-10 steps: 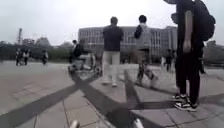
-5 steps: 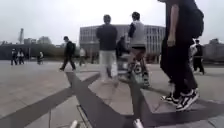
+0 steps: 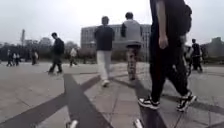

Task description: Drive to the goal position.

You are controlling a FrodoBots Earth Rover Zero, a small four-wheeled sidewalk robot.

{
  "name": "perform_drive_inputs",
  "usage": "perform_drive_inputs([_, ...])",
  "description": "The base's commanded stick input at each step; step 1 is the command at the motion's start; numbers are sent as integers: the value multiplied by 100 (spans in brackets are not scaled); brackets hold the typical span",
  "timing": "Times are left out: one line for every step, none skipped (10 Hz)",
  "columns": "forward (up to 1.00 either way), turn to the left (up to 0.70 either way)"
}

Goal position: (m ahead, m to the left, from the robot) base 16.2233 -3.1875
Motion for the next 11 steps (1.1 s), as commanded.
perform_drive_inputs([85, -2])
perform_drive_inputs([85, -2])
perform_drive_inputs([84, -2])
perform_drive_inputs([82, -2])
perform_drive_inputs([32, -1])
perform_drive_inputs([5, -5])
perform_drive_inputs([5, -5])
perform_drive_inputs([5, -5])
perform_drive_inputs([5, -5])
perform_drive_inputs([6, -5])
perform_drive_inputs([33, -2])
